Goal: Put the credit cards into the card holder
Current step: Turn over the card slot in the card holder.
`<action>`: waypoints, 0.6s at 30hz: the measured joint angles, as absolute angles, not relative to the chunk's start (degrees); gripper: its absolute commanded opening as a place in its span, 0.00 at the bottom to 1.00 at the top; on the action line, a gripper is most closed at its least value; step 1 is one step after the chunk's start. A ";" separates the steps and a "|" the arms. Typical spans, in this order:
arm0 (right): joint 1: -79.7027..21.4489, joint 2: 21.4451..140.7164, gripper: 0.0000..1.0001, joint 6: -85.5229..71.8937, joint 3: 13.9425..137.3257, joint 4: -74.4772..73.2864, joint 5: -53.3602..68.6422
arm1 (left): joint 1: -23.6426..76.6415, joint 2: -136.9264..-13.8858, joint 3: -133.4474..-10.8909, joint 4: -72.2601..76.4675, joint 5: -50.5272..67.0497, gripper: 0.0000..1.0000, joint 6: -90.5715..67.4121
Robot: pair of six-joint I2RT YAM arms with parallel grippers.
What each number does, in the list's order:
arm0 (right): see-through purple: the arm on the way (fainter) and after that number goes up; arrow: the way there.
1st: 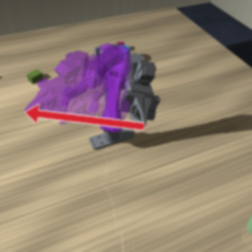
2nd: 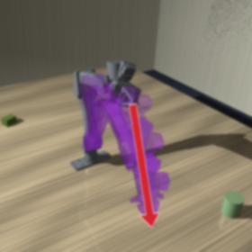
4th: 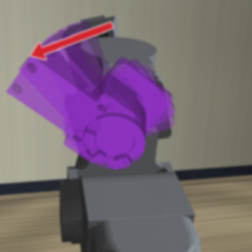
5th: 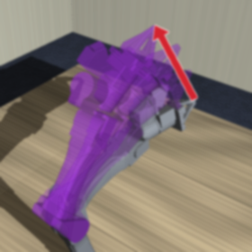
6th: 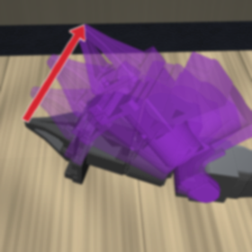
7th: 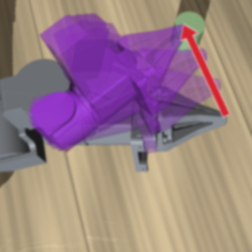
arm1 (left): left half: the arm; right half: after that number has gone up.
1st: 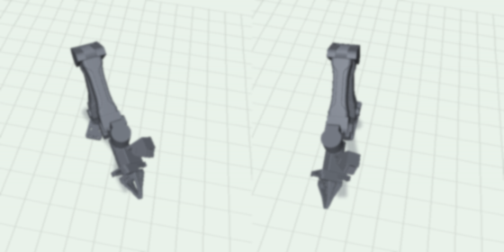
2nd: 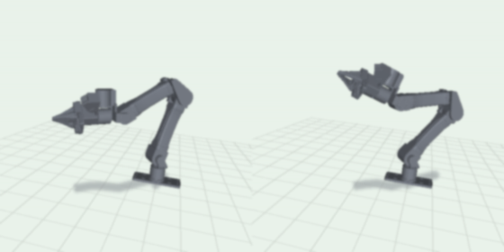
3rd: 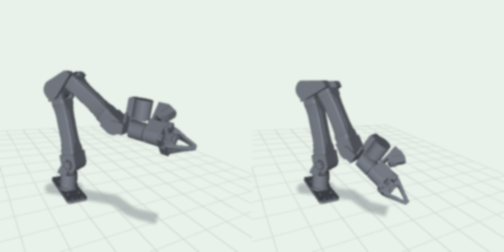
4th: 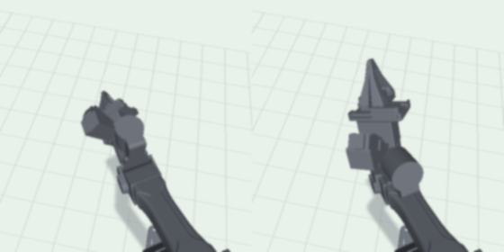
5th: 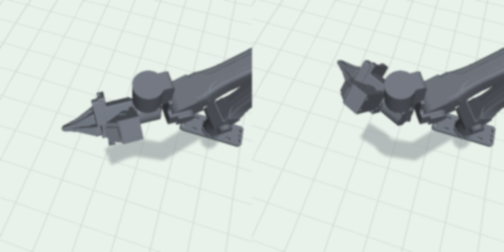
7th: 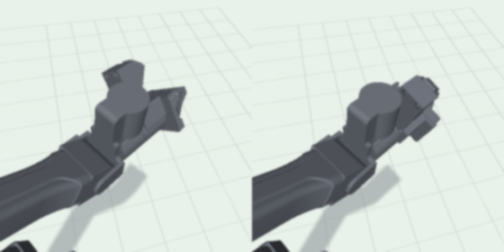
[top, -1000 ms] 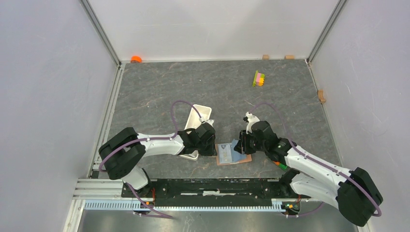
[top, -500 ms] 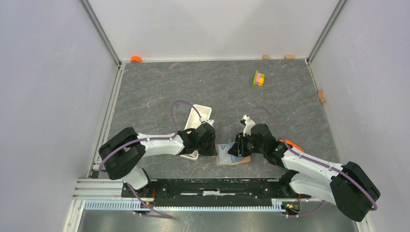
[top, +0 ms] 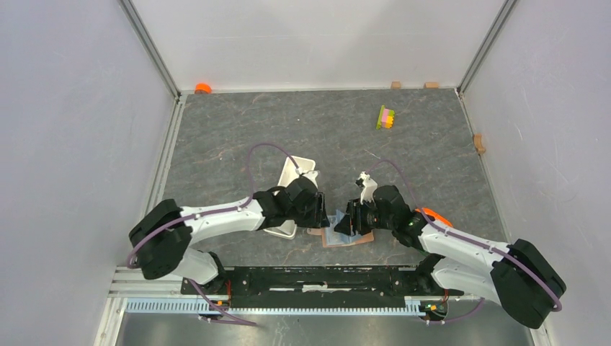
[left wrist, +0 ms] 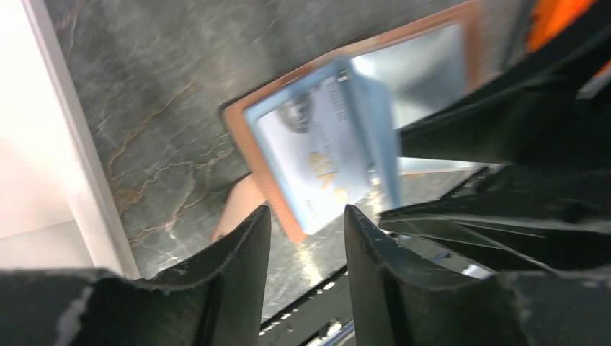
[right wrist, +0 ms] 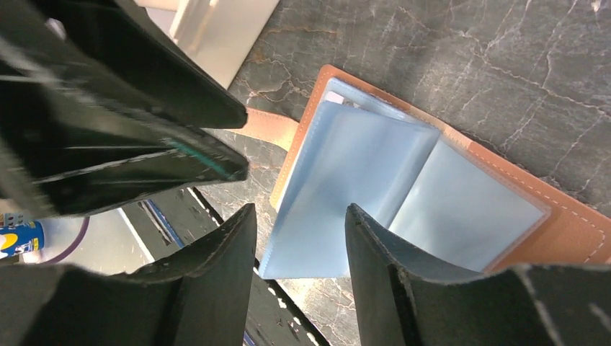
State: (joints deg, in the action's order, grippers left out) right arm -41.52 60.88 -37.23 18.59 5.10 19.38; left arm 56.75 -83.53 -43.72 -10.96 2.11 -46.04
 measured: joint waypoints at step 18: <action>-43.64 64.73 0.55 -37.26 19.49 7.57 19.11 | 50.46 -62.06 -48.56 -24.27 -1.58 0.63 -40.91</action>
State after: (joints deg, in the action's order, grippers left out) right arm -43.64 64.73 -37.26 19.49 7.57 19.11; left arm 50.46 -62.06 -48.56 -24.27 -1.58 -40.91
